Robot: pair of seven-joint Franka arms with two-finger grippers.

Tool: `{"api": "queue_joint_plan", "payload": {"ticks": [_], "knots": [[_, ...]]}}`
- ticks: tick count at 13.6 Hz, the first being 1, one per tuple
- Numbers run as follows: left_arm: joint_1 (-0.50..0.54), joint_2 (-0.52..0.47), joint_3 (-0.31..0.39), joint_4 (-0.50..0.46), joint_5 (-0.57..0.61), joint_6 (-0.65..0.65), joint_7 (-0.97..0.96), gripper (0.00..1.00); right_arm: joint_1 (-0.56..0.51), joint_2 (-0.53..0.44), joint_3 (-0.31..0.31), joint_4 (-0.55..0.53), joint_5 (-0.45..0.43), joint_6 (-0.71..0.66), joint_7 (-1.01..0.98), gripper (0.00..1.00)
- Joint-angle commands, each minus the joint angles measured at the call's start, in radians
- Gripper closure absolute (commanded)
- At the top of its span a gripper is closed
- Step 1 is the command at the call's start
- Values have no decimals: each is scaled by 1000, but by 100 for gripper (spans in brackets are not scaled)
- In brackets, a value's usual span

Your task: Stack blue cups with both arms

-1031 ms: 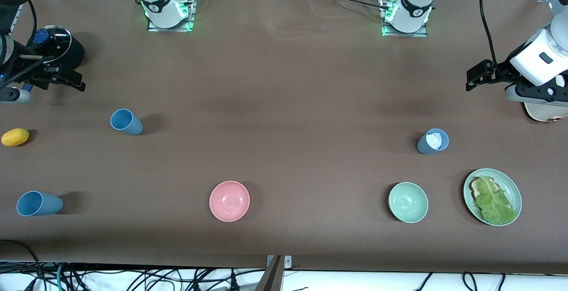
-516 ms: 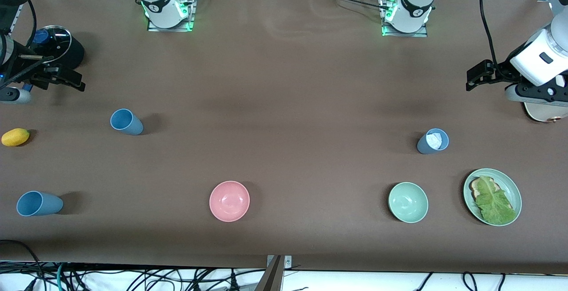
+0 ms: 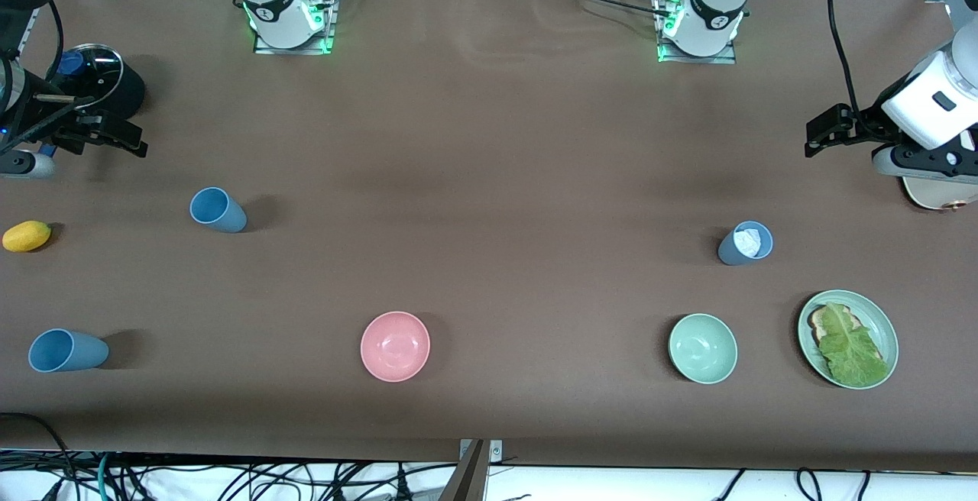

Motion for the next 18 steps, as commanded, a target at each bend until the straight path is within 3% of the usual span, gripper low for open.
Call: {"api": "queue_joint_plan", "payload": {"ticks": [1, 16, 18], "knots": [[33, 19, -4, 30, 21, -25, 15, 0, 3, 7, 1, 20, -14, -22, -16, 0], [51, 29, -5, 30, 18, -15, 17, 0, 5, 11, 6, 20, -12, -21, -12, 0], [53, 77, -4, 32, 20, -9, 18, 0, 5, 10, 6, 21, -15, -19, -12, 0]]}}
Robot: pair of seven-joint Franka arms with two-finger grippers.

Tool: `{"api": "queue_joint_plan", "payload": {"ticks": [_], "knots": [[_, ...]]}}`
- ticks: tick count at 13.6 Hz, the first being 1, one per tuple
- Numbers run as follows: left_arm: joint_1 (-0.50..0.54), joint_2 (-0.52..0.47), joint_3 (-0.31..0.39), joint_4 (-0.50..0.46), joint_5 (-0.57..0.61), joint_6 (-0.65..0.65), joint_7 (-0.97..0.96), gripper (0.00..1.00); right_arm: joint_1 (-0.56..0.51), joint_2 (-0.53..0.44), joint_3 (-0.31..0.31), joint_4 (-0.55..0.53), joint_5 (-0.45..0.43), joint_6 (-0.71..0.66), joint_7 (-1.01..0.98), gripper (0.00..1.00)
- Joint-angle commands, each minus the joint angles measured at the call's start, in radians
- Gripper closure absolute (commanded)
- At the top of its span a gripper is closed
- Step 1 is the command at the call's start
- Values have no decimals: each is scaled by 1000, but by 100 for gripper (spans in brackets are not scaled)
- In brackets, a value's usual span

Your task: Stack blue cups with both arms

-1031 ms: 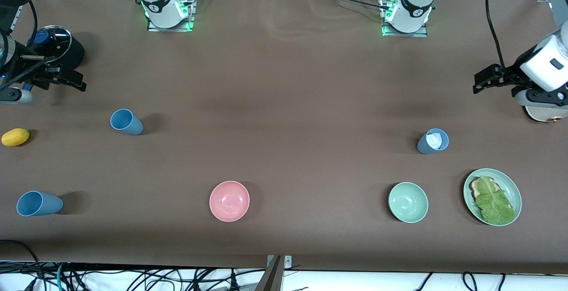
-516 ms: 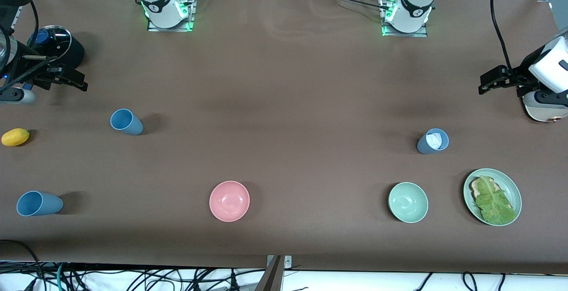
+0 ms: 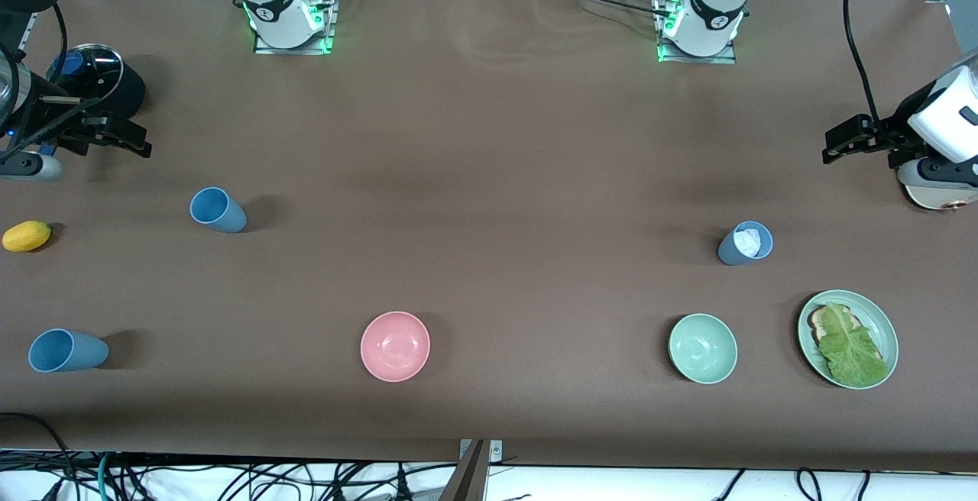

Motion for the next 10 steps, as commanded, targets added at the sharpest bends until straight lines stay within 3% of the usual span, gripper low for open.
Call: {"api": "queue_joint_plan", "payload": {"ticks": [1, 3, 7, 10], "knots": [[14, 85, 0, 41, 23, 18, 13, 0, 2, 5, 1, 21, -17, -19, -10, 0], [71, 155, -3, 47, 20, 124, 32, 0, 1, 5, 0, 21, -10, -13, -10, 0], [91, 303, -3, 41, 9, 172, 158, 0, -4, 53, -2, 21, -13, 12, -10, 0], [102, 355, -5, -40, 11, 292, 161, 0, -7, 194, -4, 32, -46, 88, -12, 0]]}}
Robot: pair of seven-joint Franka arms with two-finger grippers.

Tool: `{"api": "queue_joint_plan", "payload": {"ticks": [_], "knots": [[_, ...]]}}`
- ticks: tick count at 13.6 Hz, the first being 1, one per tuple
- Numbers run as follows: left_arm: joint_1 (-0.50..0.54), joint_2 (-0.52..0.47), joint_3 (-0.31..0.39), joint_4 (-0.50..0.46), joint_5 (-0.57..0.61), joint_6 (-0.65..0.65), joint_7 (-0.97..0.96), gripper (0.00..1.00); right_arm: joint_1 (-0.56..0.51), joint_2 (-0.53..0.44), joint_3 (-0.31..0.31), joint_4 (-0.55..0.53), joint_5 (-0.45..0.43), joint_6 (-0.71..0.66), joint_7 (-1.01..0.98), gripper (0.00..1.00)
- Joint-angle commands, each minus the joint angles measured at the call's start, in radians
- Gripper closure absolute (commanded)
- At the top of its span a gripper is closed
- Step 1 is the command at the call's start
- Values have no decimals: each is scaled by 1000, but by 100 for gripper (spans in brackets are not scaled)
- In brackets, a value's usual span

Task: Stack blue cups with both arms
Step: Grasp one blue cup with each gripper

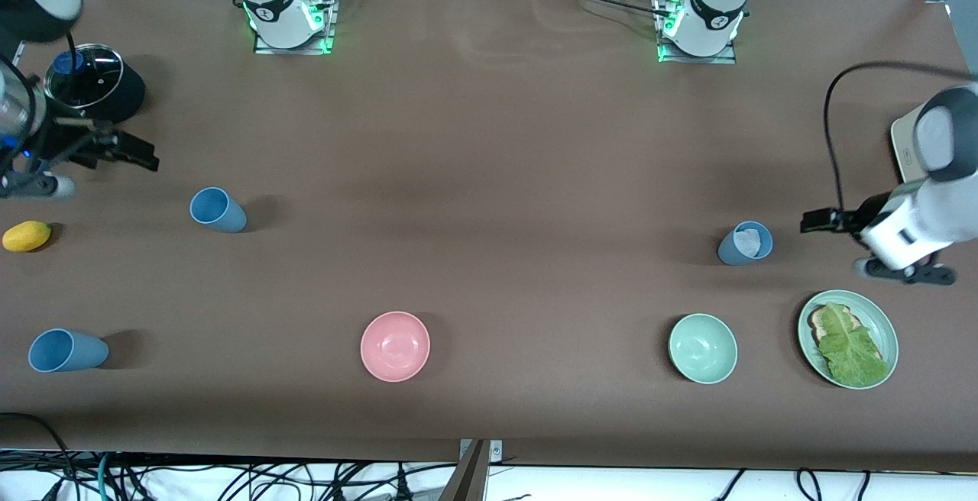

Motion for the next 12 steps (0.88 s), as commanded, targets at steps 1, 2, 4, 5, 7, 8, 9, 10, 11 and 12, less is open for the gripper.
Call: {"api": "queue_joint_plan", "payload": {"ticks": [1, 2, 4, 5, 7, 8, 9, 10, 11, 12], "knots": [[6, 27, -8, -66, 14, 112, 26, 1, -7, 109, -1, 31, -30, 35, -10, 0], [6, 38, -8, -99, 20, 160, 26, 2, -7, 112, -2, 33, -33, 29, -10, 0], [6, 41, -10, -197, 20, 270, 26, 7, -7, 121, -2, 30, -31, 37, -10, 0], [5, 40, -13, -234, 20, 293, 26, 14, -7, 160, -2, 36, -34, 38, -24, 0], [-1, 43, -13, -271, 20, 320, 26, 20, -7, 210, -2, 36, -24, 37, -9, 0], [-1, 44, -13, -274, 20, 320, 26, 47, -1, 214, -2, 25, -22, 38, 0, 0], [-6, 54, -13, -269, 20, 321, 26, 80, 1, 219, -1, 19, -19, 40, 53, 0], [-6, 61, -13, -262, 20, 321, 26, 100, 9, 221, 5, -4, -19, 60, 127, 0], [-6, 63, -13, -260, 20, 321, 26, 100, 21, 216, 5, -44, -21, 107, 178, 0], [-8, 63, -14, -259, 20, 321, 26, 100, 24, 211, 5, -79, -21, 151, 183, 0]]}}
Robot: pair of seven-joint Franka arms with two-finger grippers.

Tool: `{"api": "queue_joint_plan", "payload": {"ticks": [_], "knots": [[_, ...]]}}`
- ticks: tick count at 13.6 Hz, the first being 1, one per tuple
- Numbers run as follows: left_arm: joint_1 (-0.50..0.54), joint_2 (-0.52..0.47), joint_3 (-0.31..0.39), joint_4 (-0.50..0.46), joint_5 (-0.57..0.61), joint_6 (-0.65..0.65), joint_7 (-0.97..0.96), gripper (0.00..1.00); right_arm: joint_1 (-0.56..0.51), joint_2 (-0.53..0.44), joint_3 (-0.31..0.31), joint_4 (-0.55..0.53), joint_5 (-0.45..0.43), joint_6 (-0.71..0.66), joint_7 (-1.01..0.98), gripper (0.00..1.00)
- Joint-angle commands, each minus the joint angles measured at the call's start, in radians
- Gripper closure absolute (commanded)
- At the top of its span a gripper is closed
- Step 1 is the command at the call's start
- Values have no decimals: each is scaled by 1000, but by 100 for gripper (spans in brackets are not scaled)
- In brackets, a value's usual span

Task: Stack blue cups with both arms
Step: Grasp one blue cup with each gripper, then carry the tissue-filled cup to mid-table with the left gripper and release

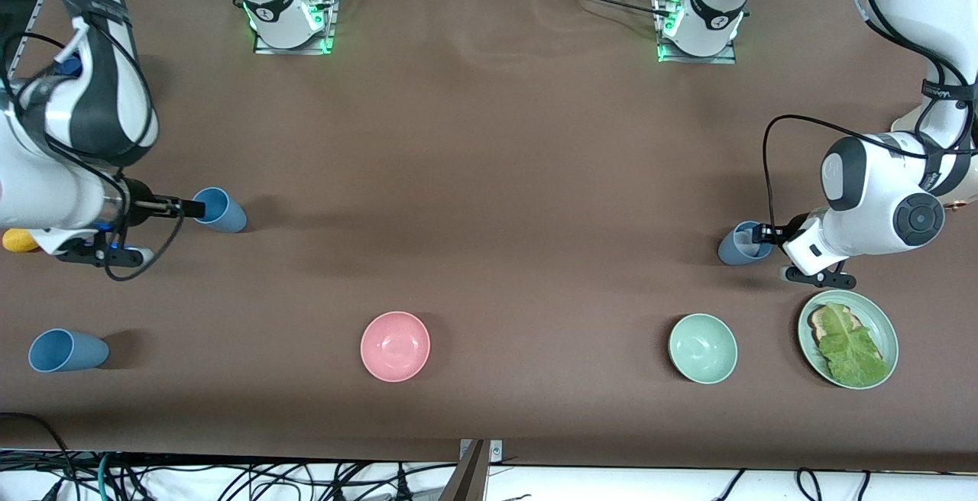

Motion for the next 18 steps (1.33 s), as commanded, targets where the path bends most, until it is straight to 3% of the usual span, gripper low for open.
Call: {"api": "queue_joint_plan", "payload": {"ticks": [1, 4, 8, 10, 14, 16, 18], "knots": [[-13, -6, -4, 0, 20, 14, 16, 100, 12, -23, 5, -102, 2, 110, 59, 0], [-48, -8, -4, 32, 20, 5, 9, 100, 14, -46, 8, -224, 1, 262, 54, 0], [-105, -19, -25, 92, -9, -84, -5, 100, 14, -43, 23, -238, -1, 274, 45, 0], [-105, -35, -112, 95, -63, -98, -92, 100, 14, -47, 25, -276, -1, 303, 45, 0], [-116, -36, -293, 97, -63, -120, -399, 100, 12, -80, 23, -390, -4, 425, 42, 0], [-175, -31, -326, 97, -57, -115, -554, 100, 12, -84, 23, -411, -4, 451, 37, 7], [-266, -23, -326, 97, -54, -106, -687, 100, 12, -81, 23, -411, -2, 451, 33, 27]]}}
